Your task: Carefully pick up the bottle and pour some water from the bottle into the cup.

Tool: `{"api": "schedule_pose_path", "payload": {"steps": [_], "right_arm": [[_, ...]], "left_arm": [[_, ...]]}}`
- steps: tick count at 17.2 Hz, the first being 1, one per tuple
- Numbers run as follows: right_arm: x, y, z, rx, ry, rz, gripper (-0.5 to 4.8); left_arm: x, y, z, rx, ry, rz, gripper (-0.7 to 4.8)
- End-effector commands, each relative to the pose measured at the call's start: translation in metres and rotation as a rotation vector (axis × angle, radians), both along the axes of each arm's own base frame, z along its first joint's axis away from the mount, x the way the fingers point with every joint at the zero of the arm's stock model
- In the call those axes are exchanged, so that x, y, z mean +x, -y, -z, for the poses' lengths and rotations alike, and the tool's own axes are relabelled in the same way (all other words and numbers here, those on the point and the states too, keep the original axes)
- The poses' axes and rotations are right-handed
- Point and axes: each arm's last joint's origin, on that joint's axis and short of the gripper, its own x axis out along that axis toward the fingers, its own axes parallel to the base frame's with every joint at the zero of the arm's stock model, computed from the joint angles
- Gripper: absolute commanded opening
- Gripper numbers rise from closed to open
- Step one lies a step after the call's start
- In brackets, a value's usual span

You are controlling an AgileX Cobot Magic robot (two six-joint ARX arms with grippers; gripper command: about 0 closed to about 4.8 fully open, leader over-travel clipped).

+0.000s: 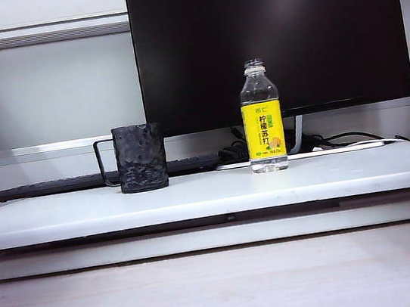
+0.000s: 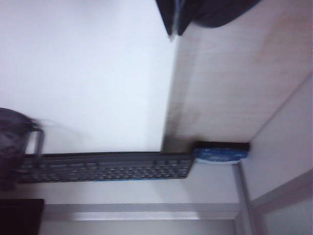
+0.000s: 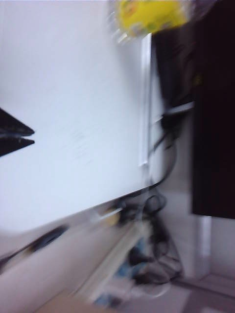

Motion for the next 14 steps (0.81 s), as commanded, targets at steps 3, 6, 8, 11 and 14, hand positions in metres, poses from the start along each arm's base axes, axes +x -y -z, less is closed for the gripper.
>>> {"api": "schedule_pose_path", "payload": {"steps": [3, 6, 8, 11, 14], "right_arm": [[-0.019, -0.001, -0.069, 0.05, 0.306, -0.063, 0.74], [-0.039, 0.0, -0.12, 0.032, 0.443, -0.061, 1.33], [-0.039, 0.0, -0.171, -0.01, 0.519, -0.07, 2.28], [-0.006, -0.007, -0.228, -0.056, 0.503, -0.251, 3.61], [0.057, -0.016, -0.257, -0.086, 0.385, -0.459, 4.79]], "left_arm": [[-0.006, 0.004, -0.04, -0.026, 0.288, 0.116, 0.23], [-0.018, 0.005, -0.075, -0.009, 0.387, 0.129, 1.44], [-0.031, 0.006, -0.109, 0.002, 0.468, 0.131, 2.55], [-0.035, 0.008, -0.153, -0.134, 0.5, 0.198, 4.35], [-0.001, 0.012, -0.187, -0.137, 0.353, 0.444, 4.79]]}}
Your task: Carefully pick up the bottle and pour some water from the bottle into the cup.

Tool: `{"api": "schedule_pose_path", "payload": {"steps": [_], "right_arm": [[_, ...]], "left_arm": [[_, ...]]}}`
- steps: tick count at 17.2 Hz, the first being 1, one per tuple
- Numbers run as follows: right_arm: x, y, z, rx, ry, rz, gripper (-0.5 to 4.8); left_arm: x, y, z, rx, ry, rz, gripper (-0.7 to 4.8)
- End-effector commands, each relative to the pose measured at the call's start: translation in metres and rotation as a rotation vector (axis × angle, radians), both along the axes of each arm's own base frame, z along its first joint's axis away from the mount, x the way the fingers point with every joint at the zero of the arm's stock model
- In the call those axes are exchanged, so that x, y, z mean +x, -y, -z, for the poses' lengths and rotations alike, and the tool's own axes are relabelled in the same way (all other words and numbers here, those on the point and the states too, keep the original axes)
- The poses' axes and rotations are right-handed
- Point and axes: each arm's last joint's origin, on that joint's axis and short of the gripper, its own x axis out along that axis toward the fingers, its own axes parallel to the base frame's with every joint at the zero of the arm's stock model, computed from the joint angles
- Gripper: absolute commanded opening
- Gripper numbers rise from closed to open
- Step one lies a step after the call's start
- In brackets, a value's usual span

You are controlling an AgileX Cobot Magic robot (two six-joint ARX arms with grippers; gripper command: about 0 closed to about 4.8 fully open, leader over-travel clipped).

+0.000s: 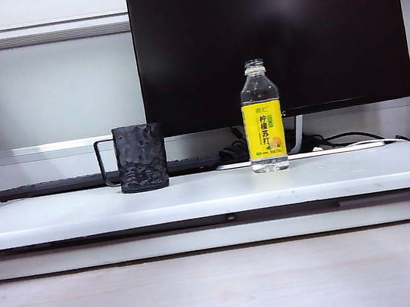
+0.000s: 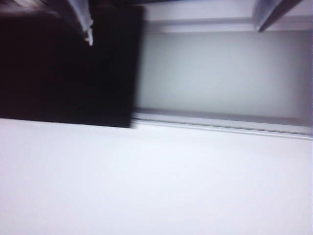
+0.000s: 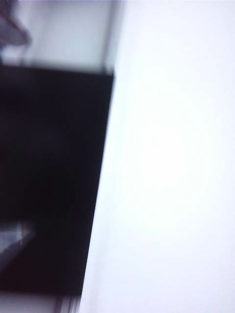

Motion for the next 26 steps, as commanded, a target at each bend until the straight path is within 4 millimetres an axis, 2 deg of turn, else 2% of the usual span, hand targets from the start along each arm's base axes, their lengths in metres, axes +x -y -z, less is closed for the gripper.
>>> {"api": "schedule_pose_path", "payload": {"steps": [1, 3, 7, 11, 13, 16, 19, 26], "right_arm": [[0.038, -0.005, -0.004, -0.056, -0.086, -0.119, 4.79], [0.063, -0.011, 0.004, -0.071, -0.166, -0.181, 4.79], [0.107, -0.039, 0.037, -0.102, -0.327, -0.276, 4.79], [0.153, -0.07, 0.088, -0.181, -0.498, -0.32, 4.79], [0.173, -0.077, 0.116, -0.232, -0.568, -0.317, 4.79], [0.197, -0.083, 0.151, -0.247, -0.655, -0.308, 4.79], [0.211, -0.086, 0.169, -0.248, -0.662, -0.272, 4.79], [0.231, -0.091, 0.19, -0.237, -0.595, -0.255, 4.79]], "left_arm": [[0.029, 0.004, -0.008, 0.059, -0.123, 0.221, 4.79], [0.053, 0.008, -0.001, 0.074, -0.22, 0.347, 4.79], [0.099, 0.032, 0.025, 0.06, -0.386, 0.428, 4.79], [0.139, 0.076, 0.055, 0.168, -0.418, 0.442, 4.79], [0.154, 0.086, 0.068, 0.169, -0.44, 0.398, 4.79], [0.168, 0.091, 0.079, 0.19, -0.418, 0.348, 4.79], [0.179, 0.098, 0.093, 0.185, -0.44, 0.344, 4.79], [0.178, 0.11, 0.099, 0.201, -0.456, 0.397, 4.79]]}}
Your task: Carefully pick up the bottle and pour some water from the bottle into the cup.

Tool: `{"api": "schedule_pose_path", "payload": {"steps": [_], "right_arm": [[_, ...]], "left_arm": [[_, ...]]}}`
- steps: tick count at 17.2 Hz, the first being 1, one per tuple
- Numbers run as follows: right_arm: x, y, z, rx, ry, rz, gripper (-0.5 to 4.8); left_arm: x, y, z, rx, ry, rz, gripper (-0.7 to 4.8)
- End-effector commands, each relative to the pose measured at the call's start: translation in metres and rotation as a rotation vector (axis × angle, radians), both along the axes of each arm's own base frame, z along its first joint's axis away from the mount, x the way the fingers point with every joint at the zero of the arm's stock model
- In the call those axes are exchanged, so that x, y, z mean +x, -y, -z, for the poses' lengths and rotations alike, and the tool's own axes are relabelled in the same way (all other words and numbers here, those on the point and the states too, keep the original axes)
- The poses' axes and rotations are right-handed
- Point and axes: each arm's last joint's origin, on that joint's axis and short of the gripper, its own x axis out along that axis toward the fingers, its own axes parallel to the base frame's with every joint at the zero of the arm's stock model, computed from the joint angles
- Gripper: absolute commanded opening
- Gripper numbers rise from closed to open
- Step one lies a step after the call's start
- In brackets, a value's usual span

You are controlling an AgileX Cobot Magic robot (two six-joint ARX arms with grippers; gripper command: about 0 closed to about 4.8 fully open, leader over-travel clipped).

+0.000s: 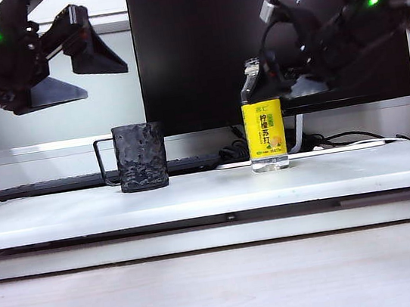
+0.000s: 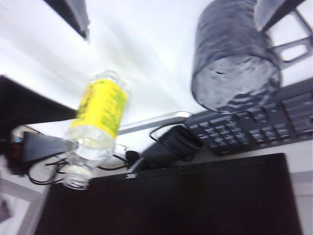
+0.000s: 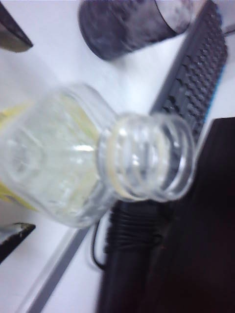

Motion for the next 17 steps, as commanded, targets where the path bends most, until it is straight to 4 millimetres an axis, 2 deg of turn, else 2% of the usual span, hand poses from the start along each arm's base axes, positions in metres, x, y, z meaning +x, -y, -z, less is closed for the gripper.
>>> {"api": "schedule_pose_path", "payload": {"steps": [1, 5, 10, 12, 14, 17], "right_arm": [[0.007, -0.002, 0.007, 0.006, 0.026, 0.0, 4.79], [0.016, -0.005, 0.027, 0.005, 0.016, 0.005, 4.79], [0.018, -0.005, 0.024, 0.021, 0.055, 0.019, 4.79], [0.016, -0.012, 0.024, 0.021, 0.056, 0.002, 4.79], [0.013, -0.028, 0.024, 0.032, 0.095, -0.023, 4.79], [0.011, -0.045, 0.029, 0.02, 0.117, 0.021, 4.79]], "left_arm": [[-0.001, 0.003, -0.004, -0.005, 0.029, 0.017, 4.79], [-0.003, 0.008, -0.003, -0.003, 0.025, 0.035, 4.79], [-0.004, 0.008, -0.002, 0.002, 0.013, 0.037, 4.79], [-0.004, 0.008, -0.002, 0.003, 0.008, 0.037, 4.79], [-0.004, 0.008, 0.0, 0.008, -0.004, 0.037, 4.79], [-0.004, 0.008, 0.001, 0.013, -0.018, 0.038, 4.79]]}}
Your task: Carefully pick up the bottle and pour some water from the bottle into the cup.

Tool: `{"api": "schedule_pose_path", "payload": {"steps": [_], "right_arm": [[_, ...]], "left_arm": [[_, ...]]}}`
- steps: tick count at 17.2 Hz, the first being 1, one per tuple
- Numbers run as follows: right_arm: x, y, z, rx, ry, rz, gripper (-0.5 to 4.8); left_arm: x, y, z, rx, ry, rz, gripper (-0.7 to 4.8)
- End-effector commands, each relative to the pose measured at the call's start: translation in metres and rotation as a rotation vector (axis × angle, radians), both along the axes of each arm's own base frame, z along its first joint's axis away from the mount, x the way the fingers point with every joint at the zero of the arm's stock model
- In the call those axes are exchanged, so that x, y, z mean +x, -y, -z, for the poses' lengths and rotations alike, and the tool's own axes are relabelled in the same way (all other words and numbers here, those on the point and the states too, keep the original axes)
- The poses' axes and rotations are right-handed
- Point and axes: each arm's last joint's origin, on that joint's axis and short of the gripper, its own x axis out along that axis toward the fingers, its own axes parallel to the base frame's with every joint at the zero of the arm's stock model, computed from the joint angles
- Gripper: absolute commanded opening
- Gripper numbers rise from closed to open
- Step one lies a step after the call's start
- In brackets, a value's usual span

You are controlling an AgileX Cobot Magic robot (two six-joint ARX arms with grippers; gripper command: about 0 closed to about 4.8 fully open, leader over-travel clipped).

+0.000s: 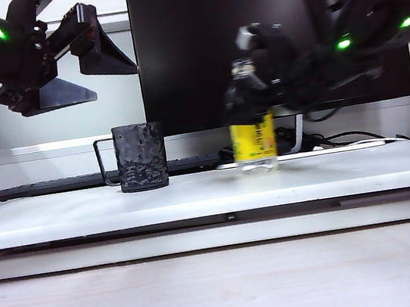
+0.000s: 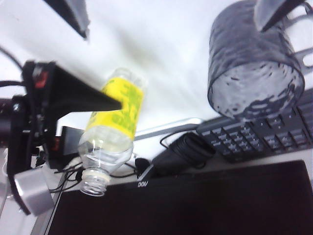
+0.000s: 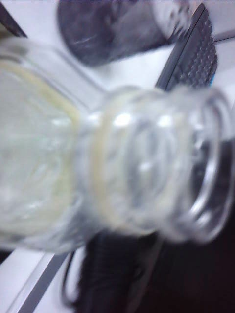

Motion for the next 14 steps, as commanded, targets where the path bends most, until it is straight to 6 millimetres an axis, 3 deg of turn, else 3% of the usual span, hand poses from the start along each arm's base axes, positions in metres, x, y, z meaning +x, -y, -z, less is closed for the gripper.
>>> {"api": "schedule_pose_path", "payload": {"steps": [1, 5, 6, 7, 8, 14], "right_arm": [[-0.001, -0.0081, -0.0008, -0.004, 0.025, 0.052, 4.79], [0.0005, -0.0056, -0.0002, -0.021, 0.026, 0.144, 4.79], [0.0004, -0.0056, 0.0, -0.022, 0.023, 0.144, 3.9], [0.0003, -0.0056, 0.0003, -0.023, 0.02, 0.143, 2.56], [0.0003, -0.0055, 0.0005, -0.024, 0.018, 0.143, 1.83], [-0.0017, -0.0048, -0.0078, -0.047, 0.062, 0.137, 1.75]], "left_arm": [[-0.0004, 0.0003, -0.0007, 0.004, -0.002, 0.008, 4.79], [-0.0008, 0.0002, 0.0013, 0.012, -0.022, 0.01, 4.79], [-0.0008, 0.0002, 0.0013, 0.012, -0.022, 0.01, 4.79], [-0.0008, 0.0002, 0.0013, 0.012, -0.022, 0.01, 4.79], [-0.0008, 0.0002, 0.0013, 0.012, -0.022, 0.01, 4.79], [-0.0007, 0.0001, 0.0013, 0.013, -0.022, 0.008, 4.79]]}}
